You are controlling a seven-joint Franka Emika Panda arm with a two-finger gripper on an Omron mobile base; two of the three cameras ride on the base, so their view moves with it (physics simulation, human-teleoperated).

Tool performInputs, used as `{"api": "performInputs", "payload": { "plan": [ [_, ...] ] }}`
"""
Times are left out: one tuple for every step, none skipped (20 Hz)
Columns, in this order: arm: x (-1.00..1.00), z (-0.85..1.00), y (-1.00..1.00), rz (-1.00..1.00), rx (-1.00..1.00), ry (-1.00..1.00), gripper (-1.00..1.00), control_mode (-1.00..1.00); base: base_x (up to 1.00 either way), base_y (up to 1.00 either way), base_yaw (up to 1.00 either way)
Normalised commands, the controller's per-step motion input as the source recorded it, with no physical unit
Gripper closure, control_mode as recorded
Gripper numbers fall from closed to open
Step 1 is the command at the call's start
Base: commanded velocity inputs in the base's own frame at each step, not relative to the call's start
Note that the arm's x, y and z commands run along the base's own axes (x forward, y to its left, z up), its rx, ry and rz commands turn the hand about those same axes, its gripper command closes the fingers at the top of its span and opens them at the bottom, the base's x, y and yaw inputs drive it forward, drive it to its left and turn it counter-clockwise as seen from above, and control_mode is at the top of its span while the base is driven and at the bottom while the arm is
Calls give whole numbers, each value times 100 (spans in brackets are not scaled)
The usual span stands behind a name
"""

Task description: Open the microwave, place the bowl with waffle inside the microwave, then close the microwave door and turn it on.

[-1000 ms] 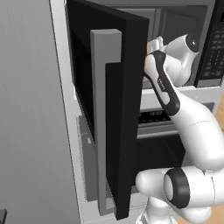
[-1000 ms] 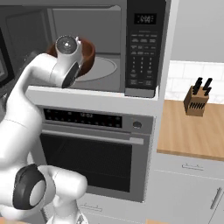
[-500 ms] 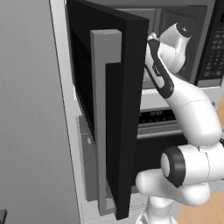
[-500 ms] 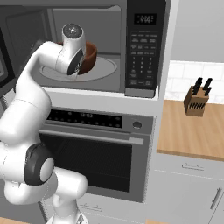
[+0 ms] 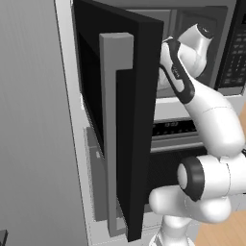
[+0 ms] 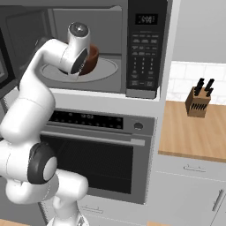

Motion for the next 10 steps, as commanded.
{"api": "performInputs", "payload": {
  "plan": [
    [0,-11,0,0,11,-7,-100,-100,0,0,0],
    [-5,-3,0,1,11,-12,-100,-100,0,0,0],
    [-14,0,0,2,10,-15,-100,-100,0,0,0],
    [-23,0,0,3,7,-15,-100,-100,0,0,0],
    [-14,0,0,3,6,-9,-100,-100,0,0,0],
    [-5,4,0,3,6,-5,-100,-100,0,0,0],
    [-1,16,0,3,5,-9,-100,-100,0,0,0],
    [-4,27,0,3,5,-12,-100,-100,0,0,0],
    [-19,32,0,5,5,-17,-100,-100,0,0,0],
    [-47,33,0,5,3,-20,-100,-100,0,0,0]
  ]
}}
